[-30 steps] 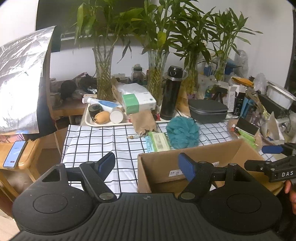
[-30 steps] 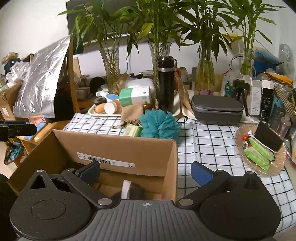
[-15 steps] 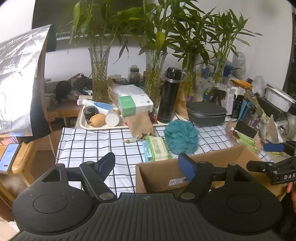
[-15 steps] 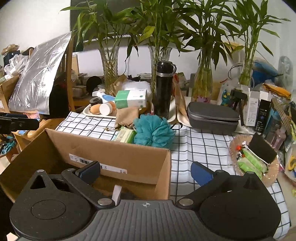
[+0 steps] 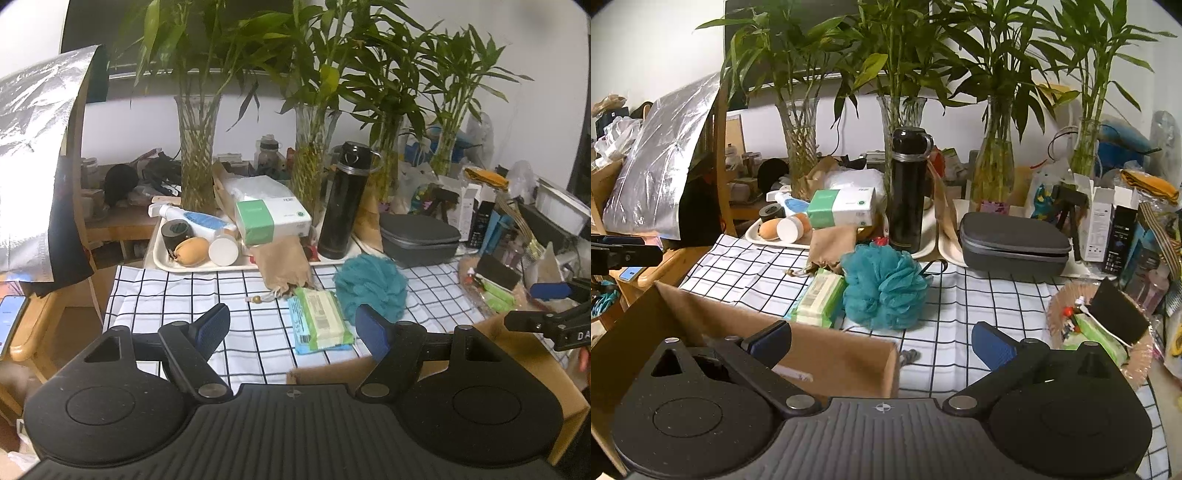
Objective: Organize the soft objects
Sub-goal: 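Lower the right tool onto the teal mesh loofah and close it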
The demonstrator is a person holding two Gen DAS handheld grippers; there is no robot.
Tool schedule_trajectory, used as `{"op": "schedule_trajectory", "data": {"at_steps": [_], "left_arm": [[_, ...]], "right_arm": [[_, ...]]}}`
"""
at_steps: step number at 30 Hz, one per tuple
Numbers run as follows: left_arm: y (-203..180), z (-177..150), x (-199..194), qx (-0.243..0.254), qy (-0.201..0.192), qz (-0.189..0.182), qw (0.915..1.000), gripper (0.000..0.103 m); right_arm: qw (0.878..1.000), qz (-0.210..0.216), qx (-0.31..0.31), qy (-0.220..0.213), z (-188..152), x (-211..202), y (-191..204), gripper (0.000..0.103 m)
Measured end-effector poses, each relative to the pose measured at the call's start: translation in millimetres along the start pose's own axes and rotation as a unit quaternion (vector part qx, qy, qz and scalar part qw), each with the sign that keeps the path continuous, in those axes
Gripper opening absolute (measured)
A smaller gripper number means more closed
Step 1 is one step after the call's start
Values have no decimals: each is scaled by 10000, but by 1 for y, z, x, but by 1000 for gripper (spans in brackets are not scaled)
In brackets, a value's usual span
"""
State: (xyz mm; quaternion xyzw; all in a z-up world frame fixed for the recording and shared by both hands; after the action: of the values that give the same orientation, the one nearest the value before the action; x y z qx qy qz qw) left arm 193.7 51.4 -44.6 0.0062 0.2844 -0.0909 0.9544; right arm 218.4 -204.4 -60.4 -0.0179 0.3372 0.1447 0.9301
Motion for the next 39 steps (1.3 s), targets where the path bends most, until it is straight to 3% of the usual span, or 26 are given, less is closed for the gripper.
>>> {"op": "schedule_trajectory", "data": {"at_steps": [9, 18, 30, 39], "left_arm": [[12, 8, 33, -8, -67, -138, 9999, 75], [25, 5, 73, 103, -165, -37, 9998, 74], [49, -8, 109, -139, -203, -612, 9978, 74], [54, -11, 135, -77, -142, -928, 9956, 74]], "right_arm": [[9997, 88, 215, 75, 17, 27, -22, 103], [9997, 104, 173, 152, 32, 58, -40, 103], [9983, 437, -200, 329, 41, 115, -51, 103], [9927, 954, -442, 586, 46, 163, -46, 103]]}}
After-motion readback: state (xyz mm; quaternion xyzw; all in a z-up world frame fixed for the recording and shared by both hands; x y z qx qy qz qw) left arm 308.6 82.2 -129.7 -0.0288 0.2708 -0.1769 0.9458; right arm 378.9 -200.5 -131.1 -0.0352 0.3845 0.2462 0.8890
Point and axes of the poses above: each gripper's, at about its wrist camera, not at the fingertips, and x roughly the way its jaws point, y to its left, z to its top, the point moved 3 cm from there along x, roughly the way its jaws point, and after that the axes turned 5 degrees about x, right-handed, at the moved point
